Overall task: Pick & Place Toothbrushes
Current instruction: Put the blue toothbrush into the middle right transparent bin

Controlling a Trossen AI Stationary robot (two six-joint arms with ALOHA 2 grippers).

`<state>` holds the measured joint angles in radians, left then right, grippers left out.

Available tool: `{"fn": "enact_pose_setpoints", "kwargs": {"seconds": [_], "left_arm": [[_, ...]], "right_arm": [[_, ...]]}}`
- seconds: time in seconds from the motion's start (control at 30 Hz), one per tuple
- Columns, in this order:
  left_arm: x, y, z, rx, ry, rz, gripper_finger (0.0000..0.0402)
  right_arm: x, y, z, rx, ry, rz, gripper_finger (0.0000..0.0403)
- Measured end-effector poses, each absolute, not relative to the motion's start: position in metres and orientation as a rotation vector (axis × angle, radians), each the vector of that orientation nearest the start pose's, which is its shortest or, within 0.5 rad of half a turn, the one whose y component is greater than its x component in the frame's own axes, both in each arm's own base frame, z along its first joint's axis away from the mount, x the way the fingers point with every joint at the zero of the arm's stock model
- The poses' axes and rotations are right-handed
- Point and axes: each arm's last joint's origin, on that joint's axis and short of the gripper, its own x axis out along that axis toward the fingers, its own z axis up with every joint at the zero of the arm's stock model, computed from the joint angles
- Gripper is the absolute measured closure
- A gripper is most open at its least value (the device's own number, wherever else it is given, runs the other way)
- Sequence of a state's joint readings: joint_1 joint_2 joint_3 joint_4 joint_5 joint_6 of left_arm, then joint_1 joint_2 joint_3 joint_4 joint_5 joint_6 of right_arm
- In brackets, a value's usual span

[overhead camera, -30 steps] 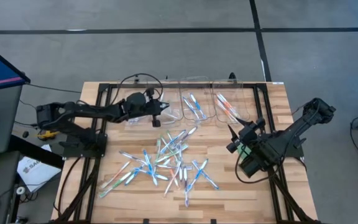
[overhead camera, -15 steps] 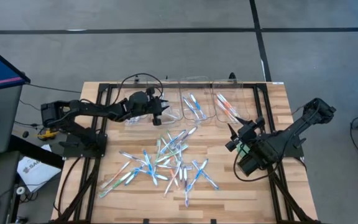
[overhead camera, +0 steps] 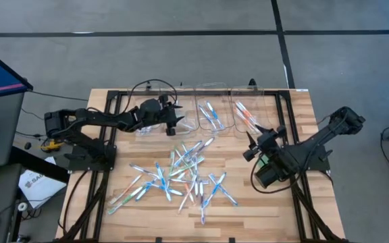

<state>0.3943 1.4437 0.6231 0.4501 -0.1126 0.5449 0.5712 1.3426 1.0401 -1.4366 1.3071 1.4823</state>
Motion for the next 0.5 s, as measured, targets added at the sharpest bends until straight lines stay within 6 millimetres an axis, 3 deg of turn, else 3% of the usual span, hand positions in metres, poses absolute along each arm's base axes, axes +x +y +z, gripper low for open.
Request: {"fn": "enact_pose_setpoints", "kwargs": {"seconds": [0.5], "left_arm": [[0.265, 0.11, 0.201, 0.408, 0.426, 0.403, 0.0215]], "right_arm": [[0.205, 0.084, 0.269, -0.139, 0.423, -0.964, 0.0213]]}}
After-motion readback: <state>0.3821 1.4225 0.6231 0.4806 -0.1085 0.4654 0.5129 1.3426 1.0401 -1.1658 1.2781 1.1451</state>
